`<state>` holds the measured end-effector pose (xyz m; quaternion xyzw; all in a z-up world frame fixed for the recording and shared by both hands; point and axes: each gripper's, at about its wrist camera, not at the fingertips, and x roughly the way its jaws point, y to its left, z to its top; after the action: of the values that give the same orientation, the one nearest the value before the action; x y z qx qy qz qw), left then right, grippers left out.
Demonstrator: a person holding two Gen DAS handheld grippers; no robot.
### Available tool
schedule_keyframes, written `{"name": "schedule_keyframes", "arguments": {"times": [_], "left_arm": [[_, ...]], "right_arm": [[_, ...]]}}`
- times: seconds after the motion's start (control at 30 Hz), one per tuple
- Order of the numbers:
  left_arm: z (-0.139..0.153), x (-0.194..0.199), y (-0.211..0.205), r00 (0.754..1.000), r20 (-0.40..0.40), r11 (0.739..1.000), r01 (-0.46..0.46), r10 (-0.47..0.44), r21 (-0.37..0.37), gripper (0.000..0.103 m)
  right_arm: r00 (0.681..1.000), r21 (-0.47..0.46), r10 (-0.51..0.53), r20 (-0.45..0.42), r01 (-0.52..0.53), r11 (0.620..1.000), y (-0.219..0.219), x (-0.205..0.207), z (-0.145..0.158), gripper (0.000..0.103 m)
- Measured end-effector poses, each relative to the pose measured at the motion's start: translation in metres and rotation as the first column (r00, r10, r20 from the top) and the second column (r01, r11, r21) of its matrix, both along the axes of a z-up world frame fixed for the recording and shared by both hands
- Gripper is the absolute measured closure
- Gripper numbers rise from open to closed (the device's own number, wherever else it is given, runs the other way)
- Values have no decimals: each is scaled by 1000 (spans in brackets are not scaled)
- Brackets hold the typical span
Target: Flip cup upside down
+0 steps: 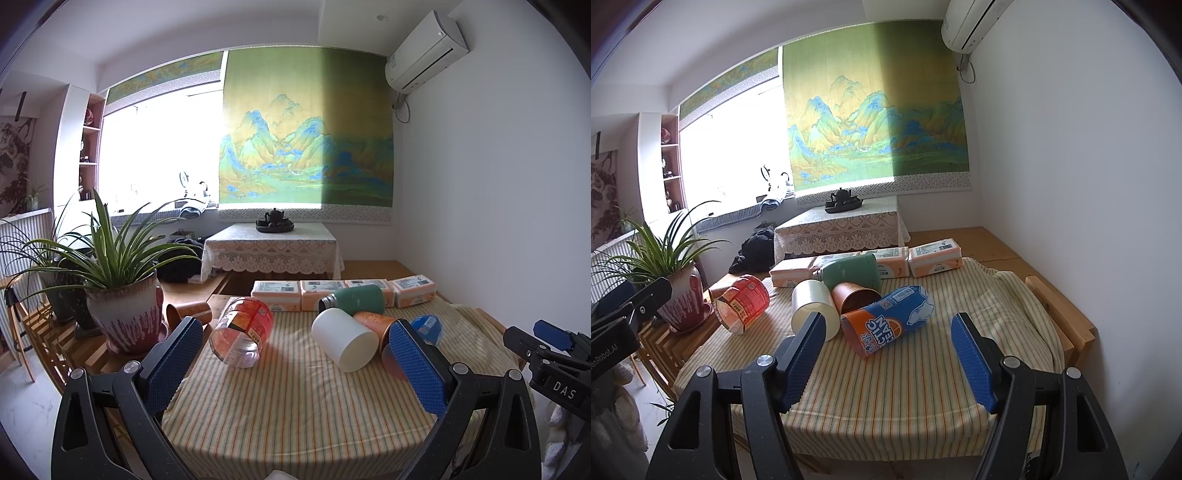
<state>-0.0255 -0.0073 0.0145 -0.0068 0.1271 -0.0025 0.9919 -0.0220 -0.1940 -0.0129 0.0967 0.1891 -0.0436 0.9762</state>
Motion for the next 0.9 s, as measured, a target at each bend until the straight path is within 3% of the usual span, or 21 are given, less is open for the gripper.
{"name": "schedule_keyframes", "arguments": {"times": [0.9], "left_arm": [[-3, 6, 1, 1000, -16, 1000, 11, -11, 0, 1]], "right_arm": [[1000, 4, -1, -17, 1, 1000, -2, 5, -6, 36]]}}
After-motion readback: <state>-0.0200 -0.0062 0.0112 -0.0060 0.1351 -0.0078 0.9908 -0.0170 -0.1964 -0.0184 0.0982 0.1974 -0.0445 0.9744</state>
